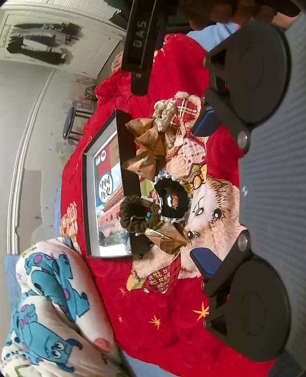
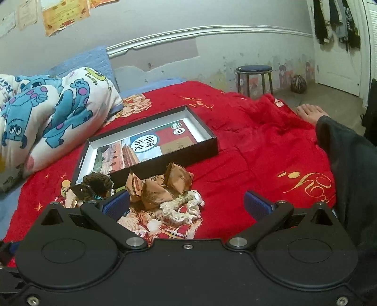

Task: Organize objects

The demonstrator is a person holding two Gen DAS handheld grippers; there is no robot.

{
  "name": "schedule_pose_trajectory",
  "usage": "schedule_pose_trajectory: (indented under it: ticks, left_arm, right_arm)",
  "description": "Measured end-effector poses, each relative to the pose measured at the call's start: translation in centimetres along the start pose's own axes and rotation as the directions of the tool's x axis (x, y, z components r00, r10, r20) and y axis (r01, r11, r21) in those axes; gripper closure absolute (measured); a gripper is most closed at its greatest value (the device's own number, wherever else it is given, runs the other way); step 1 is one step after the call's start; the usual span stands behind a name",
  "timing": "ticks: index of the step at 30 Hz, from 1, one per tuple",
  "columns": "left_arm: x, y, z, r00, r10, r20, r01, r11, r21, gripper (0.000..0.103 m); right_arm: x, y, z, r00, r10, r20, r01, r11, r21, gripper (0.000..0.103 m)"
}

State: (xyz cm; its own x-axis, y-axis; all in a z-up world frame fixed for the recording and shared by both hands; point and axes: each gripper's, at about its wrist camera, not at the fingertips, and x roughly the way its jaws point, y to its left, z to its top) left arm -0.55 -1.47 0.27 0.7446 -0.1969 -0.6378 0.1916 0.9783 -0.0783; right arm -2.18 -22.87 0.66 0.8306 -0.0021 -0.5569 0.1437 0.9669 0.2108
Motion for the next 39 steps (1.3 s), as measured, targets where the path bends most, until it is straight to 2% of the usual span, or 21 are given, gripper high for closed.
schedule_pose_trajectory:
  ticks: [7, 10, 14, 21, 24, 29, 35, 39]
  left_arm:
    - [0.1, 0.0, -0.3, 0.999, -0.048, 0.020, 0.048, 0.999, -0.021, 0.000]
    - [0.3, -0.4, -0.3, 0.999, -0.044, 0.022, 0.044, 0.999, -0.016, 0.000]
    - [0.6, -0.7, -0.1, 0.998, -0.033, 0.052, 0.035, 0.999, -0.031, 0.000]
    - [2.0, -1.1, 0.0, 0.997, -0.059, 0.042, 0.061, 0.997, -0.056, 0.000]
    - [2.2, -1.3, 0.0, 0.997, -0.062, 0.037, 0.064, 0.997, -0.048, 0.000]
    - [2.3, -1.5, 0.1, 0.996, -0.036, 0.079, 0.038, 0.999, -0.023, 0.000]
    - [2.6, -1.4, 0.2, 0.996, 0.004, 0.087, -0.004, 1.000, 0.001, 0.000]
    - [2.7, -1.2, 0.2, 0.996, -0.007, 0.084, 0.007, 1.000, -0.003, 0.000]
  right_arm:
    - [0.4, -1.0, -0.3, 0.999, 0.023, -0.027, -0.022, 0.999, 0.047, 0.000]
    - [0.8, -1.4, -0.5, 0.999, 0.032, -0.036, -0.029, 0.997, 0.066, 0.000]
    - [0.7, -1.0, -0.6, 0.999, 0.034, -0.030, -0.033, 0.998, 0.051, 0.000]
    - [0.4, -0.6, -0.3, 0.999, 0.040, -0.014, -0.040, 0.999, 0.033, 0.000]
    - [0.6, -0.6, -0.3, 1.000, 0.003, -0.011, -0.003, 0.999, 0.034, 0.000]
    - [0.8, -0.2, -0.3, 0.999, -0.044, 0.000, 0.044, 0.999, 0.011, 0.000]
    - [0.7, 0.8, -0.6, 0.989, -0.130, 0.076, 0.135, 0.989, -0.067, 0.000]
    - [0.5, 0.1, -1.5, 0.978, -0.152, 0.143, 0.159, 0.986, -0.041, 0.000]
